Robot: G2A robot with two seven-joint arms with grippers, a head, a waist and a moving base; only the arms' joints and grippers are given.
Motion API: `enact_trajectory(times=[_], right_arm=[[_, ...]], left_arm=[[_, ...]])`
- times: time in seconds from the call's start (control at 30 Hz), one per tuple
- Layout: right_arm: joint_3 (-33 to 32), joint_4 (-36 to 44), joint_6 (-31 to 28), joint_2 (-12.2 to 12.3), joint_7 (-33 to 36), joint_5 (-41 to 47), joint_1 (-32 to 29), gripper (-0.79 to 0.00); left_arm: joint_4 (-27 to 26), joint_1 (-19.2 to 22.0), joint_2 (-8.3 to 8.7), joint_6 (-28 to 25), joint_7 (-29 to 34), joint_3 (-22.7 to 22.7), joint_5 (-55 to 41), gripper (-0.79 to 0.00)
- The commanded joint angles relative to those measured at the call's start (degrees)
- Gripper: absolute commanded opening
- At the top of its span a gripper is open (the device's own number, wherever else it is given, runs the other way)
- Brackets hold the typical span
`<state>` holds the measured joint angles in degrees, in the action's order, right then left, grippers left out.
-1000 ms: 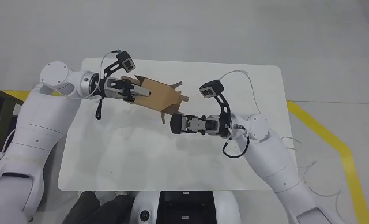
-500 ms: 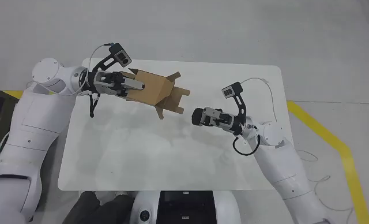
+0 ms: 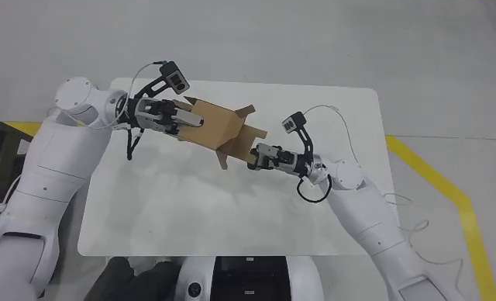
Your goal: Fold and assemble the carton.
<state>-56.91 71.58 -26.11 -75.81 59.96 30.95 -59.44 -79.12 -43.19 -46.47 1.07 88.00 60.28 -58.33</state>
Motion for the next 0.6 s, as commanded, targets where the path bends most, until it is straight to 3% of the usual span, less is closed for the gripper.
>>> enact_trajectory(times=[0.0,0.57], right_arm=[[0.38,-0.28,-0.19,-0.12,-0.02,-0.13,0.37,-0.006],[2.63,0.83,-0.56,-0.83,0.27,-0.53,1.72,-0.058]], left_arm=[[0.03,0.15,-0.15,-0.07,0.00,-0.60,0.13,-0.785],[-0.11,0.18,-1.01,-0.93,0.00,-2.21,3.80,-0.785]])
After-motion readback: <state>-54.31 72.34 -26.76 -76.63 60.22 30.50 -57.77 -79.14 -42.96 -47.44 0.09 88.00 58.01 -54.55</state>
